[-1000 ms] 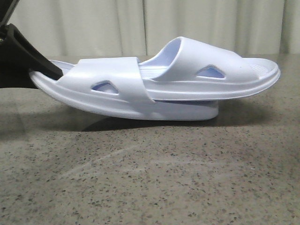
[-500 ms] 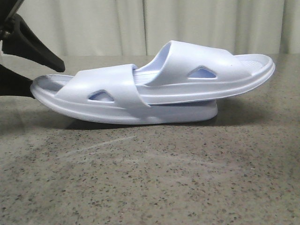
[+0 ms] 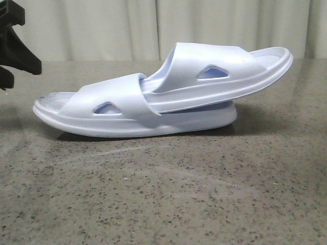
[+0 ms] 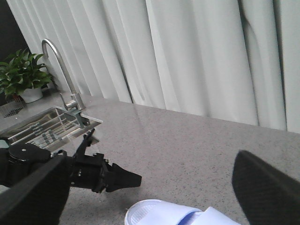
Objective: Insert blue slippers together front up
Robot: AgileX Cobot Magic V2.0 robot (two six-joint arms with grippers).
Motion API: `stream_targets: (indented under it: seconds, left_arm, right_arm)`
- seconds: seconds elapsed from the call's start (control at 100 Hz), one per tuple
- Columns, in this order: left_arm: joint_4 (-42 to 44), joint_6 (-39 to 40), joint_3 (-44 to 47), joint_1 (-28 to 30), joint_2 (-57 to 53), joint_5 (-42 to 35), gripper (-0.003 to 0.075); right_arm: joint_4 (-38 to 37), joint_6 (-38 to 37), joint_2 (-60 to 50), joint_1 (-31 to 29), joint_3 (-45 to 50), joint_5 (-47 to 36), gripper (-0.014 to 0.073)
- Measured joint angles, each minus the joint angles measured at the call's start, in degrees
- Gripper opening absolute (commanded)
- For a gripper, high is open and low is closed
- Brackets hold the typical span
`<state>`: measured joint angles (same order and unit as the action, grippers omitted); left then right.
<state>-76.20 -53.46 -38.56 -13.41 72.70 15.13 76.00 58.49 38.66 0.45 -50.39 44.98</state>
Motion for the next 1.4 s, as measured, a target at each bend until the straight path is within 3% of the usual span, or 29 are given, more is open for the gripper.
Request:
stream_targets:
  seconds: [0.33,0.49,0.66,0.88,1.1,1.4]
  left_arm:
    - [-0.73,-13.66,0.00,0.00,-17.70,-11.60,0.0332]
    - [-0.24,-16.40,0.00,0.04,-27.62,-12.74,0.0332]
    - [-0.17,-16.90,1.83,0.04,-36.14,-13.88,0.0332]
    - [0.15,-17.10,10.44,0.04,-44.63,-14.50,0.0332]
    - [-0.24,-17.10,19.28,0.04,-50.54,-15.84,0.0332]
    - [-0.67,-17.10,21.94,0.04,-51.78,-17.29,0.0331]
  right_arm:
    - [-12.15,-0.10,0.00,0.00,0.12,-11.26,0.0622]
    - [-18.56,-0.10,0.00,0.00,3.26,-23.48,0.0622]
    - [-20.11,-0.10,0.00,0.00,9.41,-34.14,0.0622]
    - [-20.31,-0.10,-0.64,0.00,15.72,-36.00,0.0622]
    - [-20.31,-0.10,-8.15,0.00,21.58,-36.33,0.0622]
    - [-20.31,-0.10,-19.18,0.00,28.55,-36.55,0.0622]
